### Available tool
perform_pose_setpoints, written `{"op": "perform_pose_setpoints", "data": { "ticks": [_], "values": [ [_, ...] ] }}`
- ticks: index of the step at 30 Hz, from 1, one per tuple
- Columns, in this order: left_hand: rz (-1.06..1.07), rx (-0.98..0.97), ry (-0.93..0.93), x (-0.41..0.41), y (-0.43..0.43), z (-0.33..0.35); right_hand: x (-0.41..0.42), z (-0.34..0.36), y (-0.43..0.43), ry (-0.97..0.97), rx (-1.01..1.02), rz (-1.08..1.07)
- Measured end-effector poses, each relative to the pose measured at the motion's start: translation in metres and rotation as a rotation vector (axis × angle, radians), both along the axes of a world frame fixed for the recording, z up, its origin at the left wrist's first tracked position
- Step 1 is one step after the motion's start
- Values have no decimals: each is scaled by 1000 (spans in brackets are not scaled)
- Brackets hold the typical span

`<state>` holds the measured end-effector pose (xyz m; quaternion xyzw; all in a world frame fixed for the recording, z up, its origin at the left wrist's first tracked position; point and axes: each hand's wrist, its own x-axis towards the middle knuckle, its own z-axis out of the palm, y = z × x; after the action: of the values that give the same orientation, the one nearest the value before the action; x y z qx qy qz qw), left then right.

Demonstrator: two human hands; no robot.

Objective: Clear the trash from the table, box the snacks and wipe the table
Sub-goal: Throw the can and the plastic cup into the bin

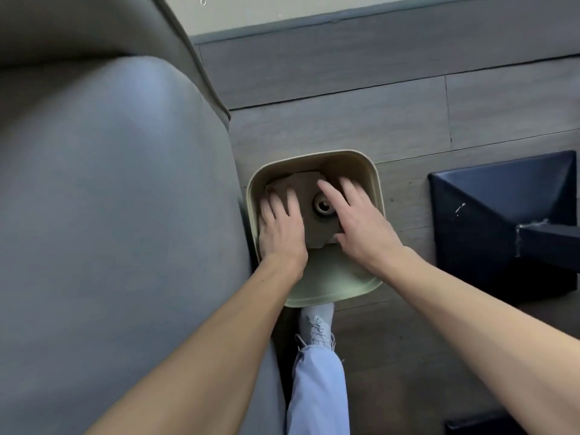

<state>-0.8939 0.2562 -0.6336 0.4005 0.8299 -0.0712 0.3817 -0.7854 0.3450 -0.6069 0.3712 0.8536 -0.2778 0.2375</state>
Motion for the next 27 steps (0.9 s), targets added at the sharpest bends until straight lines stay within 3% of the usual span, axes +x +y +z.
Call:
{"op": "perform_pose_setpoints", "data": {
  "ticks": [7,12,17,22,27],
  "values": [
    [-119,274,-15,-9,-20,118,8,107,-21,21,78,-53],
    [-102,255,23,-27,-48,261,17,242,-43,-13,91,-101],
    [24,204,84,-21,-81,420,44,393,-63,109,22,-133],
    [60,267,83,51,-114,562,121,531,-99,303,85,-155],
    [-217,418,83,188,-113,652,275,630,-138,413,269,-390]
  ]
}}
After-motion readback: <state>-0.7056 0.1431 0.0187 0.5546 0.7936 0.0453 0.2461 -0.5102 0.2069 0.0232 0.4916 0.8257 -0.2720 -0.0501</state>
